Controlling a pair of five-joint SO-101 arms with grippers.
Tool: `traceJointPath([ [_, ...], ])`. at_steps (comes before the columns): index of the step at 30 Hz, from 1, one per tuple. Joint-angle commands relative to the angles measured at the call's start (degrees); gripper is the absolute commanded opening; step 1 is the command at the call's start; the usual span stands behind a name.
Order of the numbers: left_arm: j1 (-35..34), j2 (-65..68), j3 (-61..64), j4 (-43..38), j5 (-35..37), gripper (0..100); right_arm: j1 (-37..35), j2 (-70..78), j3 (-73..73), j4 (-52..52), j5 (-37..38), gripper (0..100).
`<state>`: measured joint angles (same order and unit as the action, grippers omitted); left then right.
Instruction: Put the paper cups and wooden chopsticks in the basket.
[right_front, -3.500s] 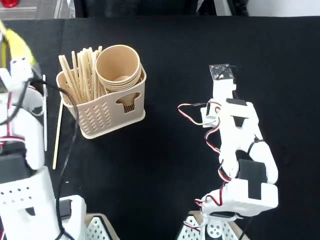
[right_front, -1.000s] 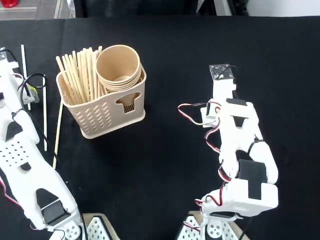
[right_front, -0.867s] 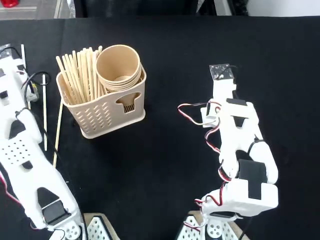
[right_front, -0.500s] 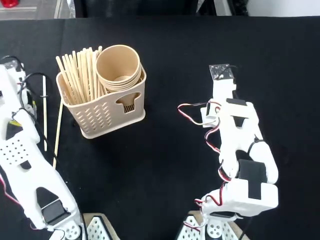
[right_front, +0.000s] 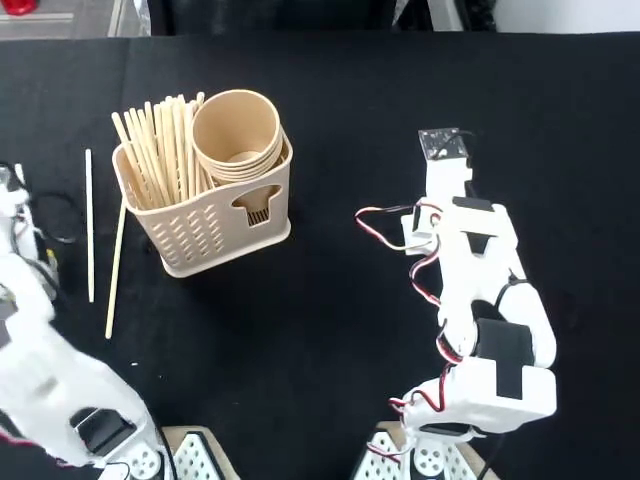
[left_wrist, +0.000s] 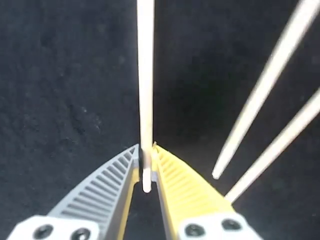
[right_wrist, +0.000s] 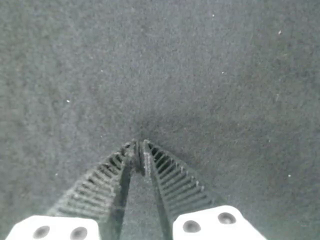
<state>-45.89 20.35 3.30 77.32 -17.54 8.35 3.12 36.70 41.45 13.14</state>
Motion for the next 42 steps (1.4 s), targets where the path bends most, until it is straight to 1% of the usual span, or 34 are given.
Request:
traceJointPath([
  [1, -0.7, -22.6, 29.0, -18.5, -2.3, 3, 0.5, -0.6, -0.3, -0.7, 0.5, 1.3],
  [3, -2.0, -31.1, 39.0, -25.8, -2.3, 3, 0.5, -0.6, -0.3, -0.7, 0.5, 1.3],
  [5, -3.6, -38.9, 47.2, -30.4, -2.3, 3, 0.5, -0.6, -0.3, -0.7, 0.5, 1.3],
  [7, -4.7, -45.3, 52.4, -31.8, -3.0, 4, 0.5, -0.6, -0.3, -0.7, 0.5, 1.3],
  [8, -4.9, -48.2, 54.1, -31.8, -4.1, 5, 0.5, -0.6, -0.3, -0.7, 0.5, 1.3],
  [10, -5.0, -51.9, 56.6, -31.0, -5.5, 14, 0.5, -0.6, -0.3, -0.7, 0.5, 1.3],
  [13, -4.8, -53.4, 54.7, -27.2, -5.6, 29, 0.5, -0.6, -0.3, -0.7, 0.5, 1.3],
  [14, -4.8, -53.4, 53.3, -25.9, -5.5, 31, 0.5, -0.6, -0.3, -0.7, 0.5, 1.3],
  [18, -4.9, -53.4, 47.3, -22.4, -5.5, 28, 0.5, -0.6, -0.3, -0.7, 0.5, 1.3],
  [21, -4.5, -53.0, 42.9, -22.5, -5.5, 28, 0.5, -0.6, -0.3, -0.7, 0.5, 1.3],
  [25, -4.5, -47.4, 34.8, -22.2, -5.5, 27, 0.5, -0.6, -0.3, -0.6, 0.5, 1.3],
  [28, -4.4, -37.6, 27.6, -22.1, -5.5, 27, 0.5, -0.6, -0.3, -0.6, 0.5, 1.3],
  [32, -2.2, -23.8, 18.5, -22.2, -5.4, 27, 0.5, -0.6, -0.3, -0.6, 0.5, 1.3],
  [34, -0.4, -18.5, 15.0, -22.5, -4.2, 24, 0.5, -0.6, -0.3, -0.6, 0.5, 1.3],
  [37, 1.8, -14.2, 10.2, -22.4, -3.0, 17, 0.5, -0.6, -0.3, -0.6, 0.5, 1.3],
  [40, 4.2, -12.1, 6.4, -22.3, -2.7, 16, 0.5, -0.6, -0.3, -0.5, 0.5, 1.3],
  [42, 4.7, -11.0, 4.1, -22.7, 0.0, 16, 0.5, -0.6, -0.3, -0.5, 0.5, 1.3],
])
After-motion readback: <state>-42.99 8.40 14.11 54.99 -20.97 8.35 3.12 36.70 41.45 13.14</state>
